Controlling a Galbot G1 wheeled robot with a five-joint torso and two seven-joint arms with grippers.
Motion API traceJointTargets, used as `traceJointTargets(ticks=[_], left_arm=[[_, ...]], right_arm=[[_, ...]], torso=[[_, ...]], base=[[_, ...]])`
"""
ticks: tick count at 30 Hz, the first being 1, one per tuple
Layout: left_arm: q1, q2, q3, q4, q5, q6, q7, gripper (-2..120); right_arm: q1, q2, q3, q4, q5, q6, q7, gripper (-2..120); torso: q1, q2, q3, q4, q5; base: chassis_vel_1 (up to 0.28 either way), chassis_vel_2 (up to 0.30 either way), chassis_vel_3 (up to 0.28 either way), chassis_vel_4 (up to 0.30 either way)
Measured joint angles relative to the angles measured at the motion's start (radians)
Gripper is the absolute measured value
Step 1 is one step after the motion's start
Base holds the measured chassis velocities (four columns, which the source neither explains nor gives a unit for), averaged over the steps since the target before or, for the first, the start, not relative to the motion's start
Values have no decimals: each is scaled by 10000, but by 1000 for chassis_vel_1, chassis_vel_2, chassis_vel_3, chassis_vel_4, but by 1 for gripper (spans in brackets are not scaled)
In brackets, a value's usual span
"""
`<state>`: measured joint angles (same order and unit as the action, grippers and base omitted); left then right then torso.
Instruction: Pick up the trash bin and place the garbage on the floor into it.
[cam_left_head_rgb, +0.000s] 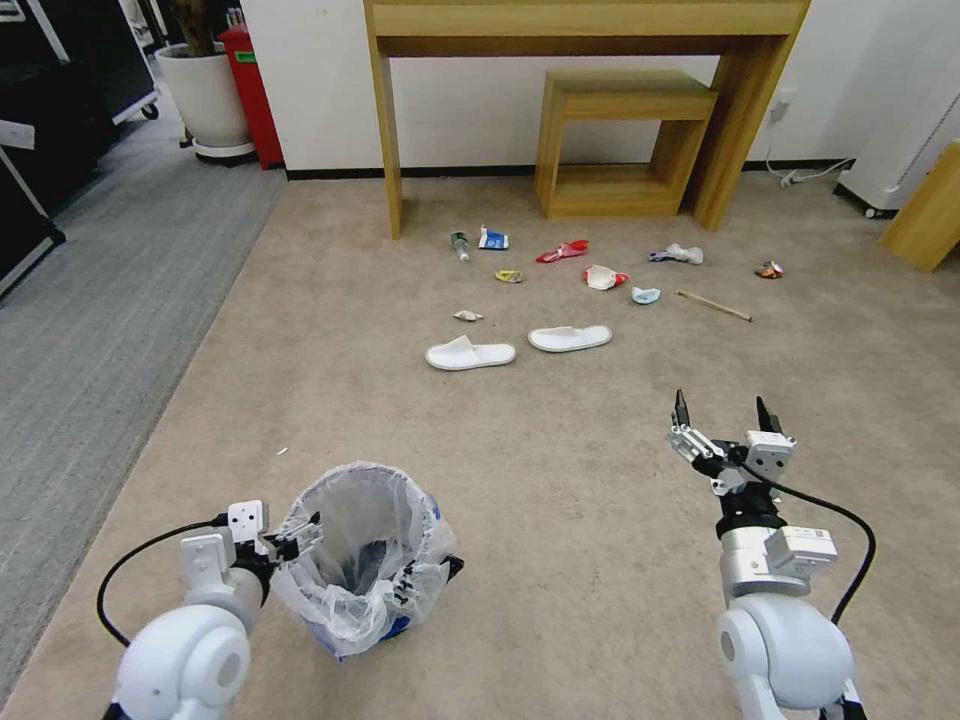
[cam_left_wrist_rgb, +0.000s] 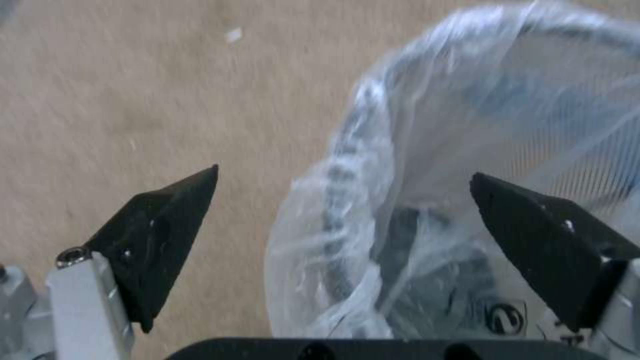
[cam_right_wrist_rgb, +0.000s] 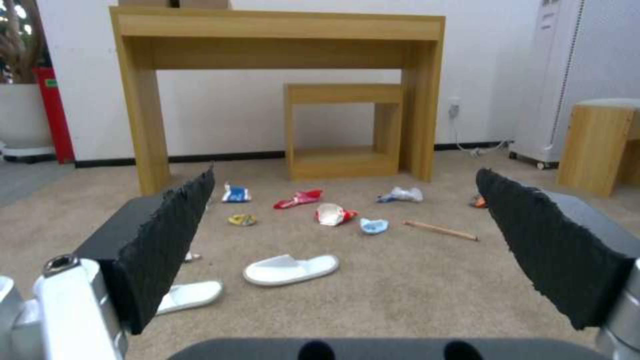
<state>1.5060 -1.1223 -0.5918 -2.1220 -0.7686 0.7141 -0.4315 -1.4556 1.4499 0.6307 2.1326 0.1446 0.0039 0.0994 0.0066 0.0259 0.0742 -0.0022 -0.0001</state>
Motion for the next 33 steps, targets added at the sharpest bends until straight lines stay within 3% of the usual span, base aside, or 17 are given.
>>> traceJointTargets(ticks=[11, 21, 27, 33], left_arm=[[-488, 369, 527, 991, -1062, 205, -526, 100], [-751, 493, 726, 1331, -1163, 168, -677, 99], [-782, 510, 796, 1350, -1263, 159, -775, 86], [-691, 591, 897, 1231, -1312, 156, -802, 60]], right_arm=[[-76, 40, 106, -6, -61, 25, -5, 100], [41, 95, 129, -170, -142, 49, -6, 100], [131, 136, 112, -275, -152, 111, -9, 100], [169, 161, 97, -290, -158, 146, -21, 100]], torso=[[0, 0, 0, -1, 1], [0, 1, -1, 1, 8], [-1, 2, -2, 2, 6], [0, 1, 0, 0, 1]], base=[[0, 0, 0, 0], [0, 0, 0, 0], [0, 0, 0, 0], [0, 0, 0, 0]])
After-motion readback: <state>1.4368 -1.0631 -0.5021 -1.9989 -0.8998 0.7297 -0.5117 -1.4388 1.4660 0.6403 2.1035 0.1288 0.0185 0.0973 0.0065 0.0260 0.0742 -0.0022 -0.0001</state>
